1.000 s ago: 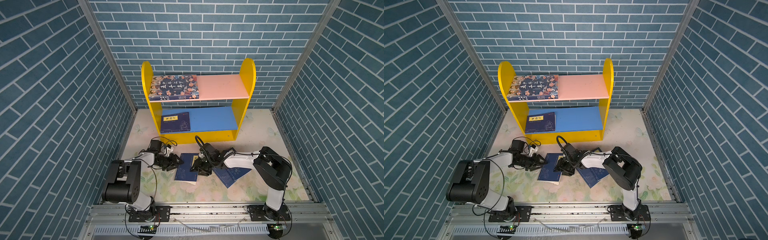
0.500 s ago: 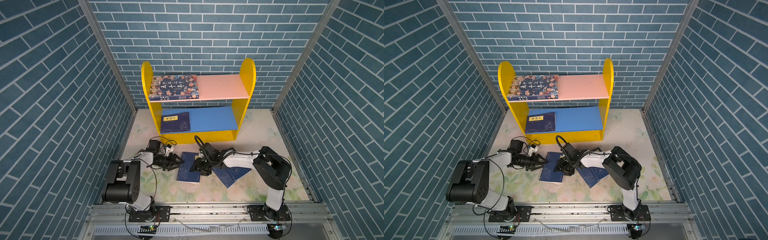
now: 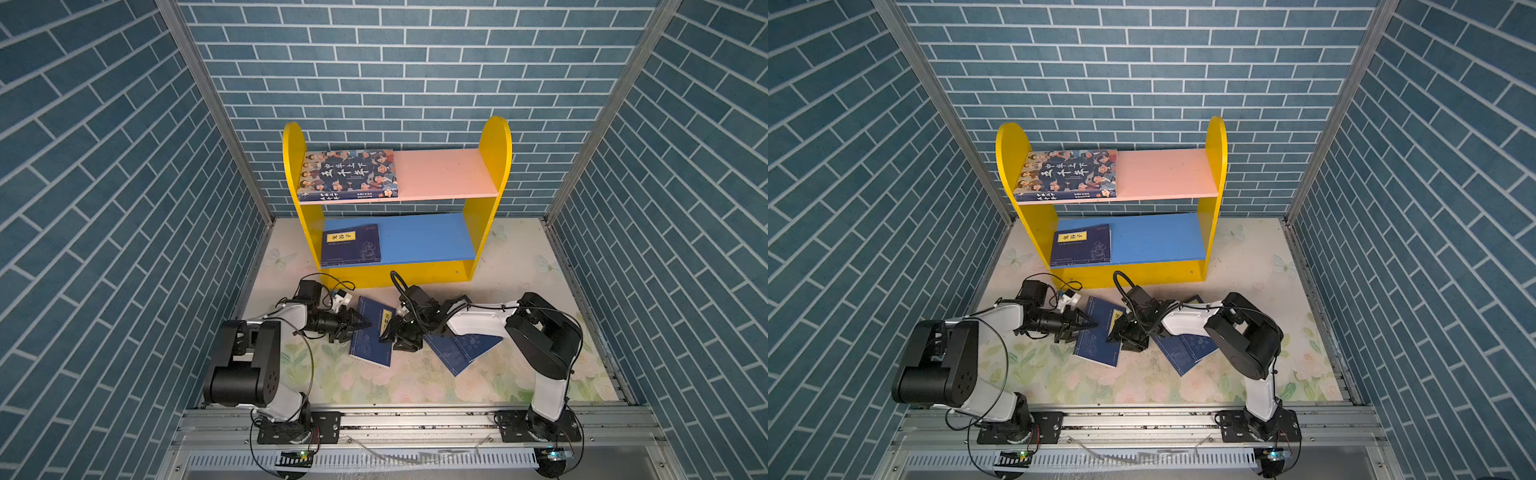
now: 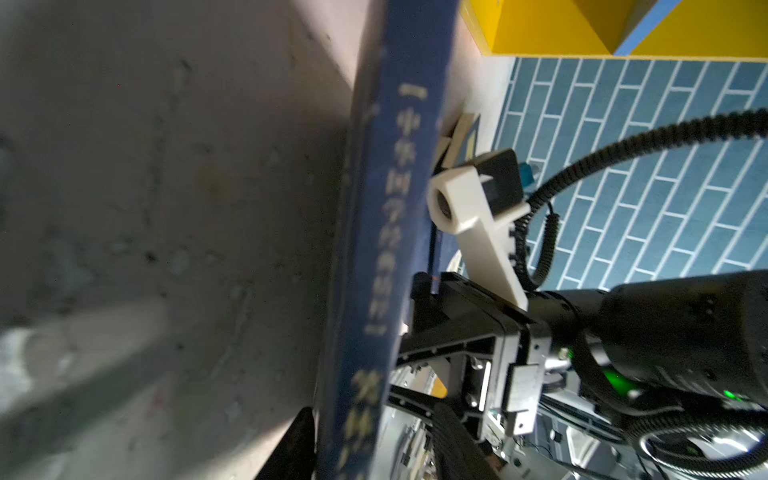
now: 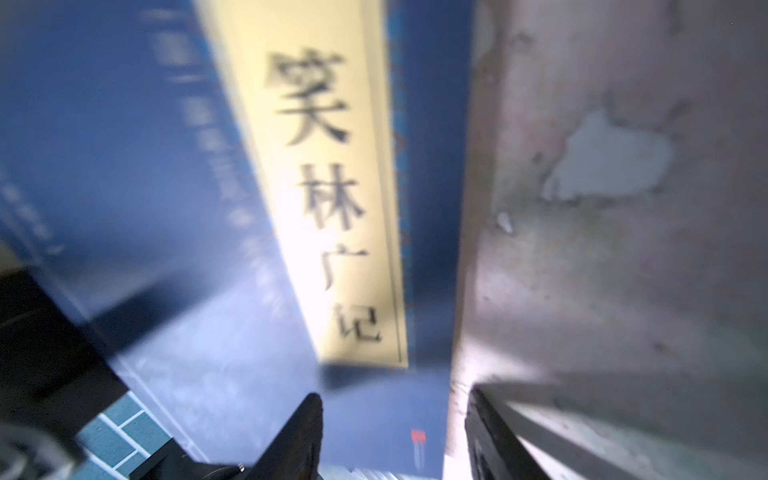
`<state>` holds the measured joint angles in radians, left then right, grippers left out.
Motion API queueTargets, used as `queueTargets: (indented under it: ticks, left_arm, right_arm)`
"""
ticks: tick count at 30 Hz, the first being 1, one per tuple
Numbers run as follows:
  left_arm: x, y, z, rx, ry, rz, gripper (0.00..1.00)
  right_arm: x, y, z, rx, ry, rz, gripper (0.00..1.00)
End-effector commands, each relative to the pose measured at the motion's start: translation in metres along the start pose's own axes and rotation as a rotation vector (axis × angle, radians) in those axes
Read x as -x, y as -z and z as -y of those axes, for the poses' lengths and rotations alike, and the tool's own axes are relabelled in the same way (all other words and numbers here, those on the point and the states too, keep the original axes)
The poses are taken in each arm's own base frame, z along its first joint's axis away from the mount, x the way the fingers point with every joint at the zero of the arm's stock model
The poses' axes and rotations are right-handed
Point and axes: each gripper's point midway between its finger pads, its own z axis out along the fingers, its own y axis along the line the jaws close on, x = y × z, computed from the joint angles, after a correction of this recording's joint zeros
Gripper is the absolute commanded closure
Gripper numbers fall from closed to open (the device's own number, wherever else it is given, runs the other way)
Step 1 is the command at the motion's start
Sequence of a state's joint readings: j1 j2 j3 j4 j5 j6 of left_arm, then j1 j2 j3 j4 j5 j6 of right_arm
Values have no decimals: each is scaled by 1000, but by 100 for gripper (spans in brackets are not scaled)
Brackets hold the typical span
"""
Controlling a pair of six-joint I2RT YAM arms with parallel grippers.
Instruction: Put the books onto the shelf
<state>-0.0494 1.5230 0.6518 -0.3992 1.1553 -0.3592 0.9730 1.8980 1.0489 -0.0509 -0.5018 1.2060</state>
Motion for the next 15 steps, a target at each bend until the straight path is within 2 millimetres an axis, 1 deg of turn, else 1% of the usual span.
queueTargets:
  ticks: [1, 4, 7, 10, 15]
  left_arm:
    - [-8, 1, 17, -83, 12, -42, 53]
    - [-9, 1, 18, -84, 10, -42, 54]
    - [-9, 2, 20, -81, 4, -41, 59]
    - [-10, 3, 16, -43, 7, -41, 68]
    - [-10, 4, 12, -6, 12, -42, 74]
  right_arm:
    - [-13, -18, 100, -293, -135, -12, 43]
    - [-11, -16, 96, -285, -126, -9, 43]
    - [-10, -14, 95, -286, -123, -5, 43]
    - [-9, -12, 94, -284, -122, 4, 43]
    - [-7, -7, 90, -273, -108, 21, 43]
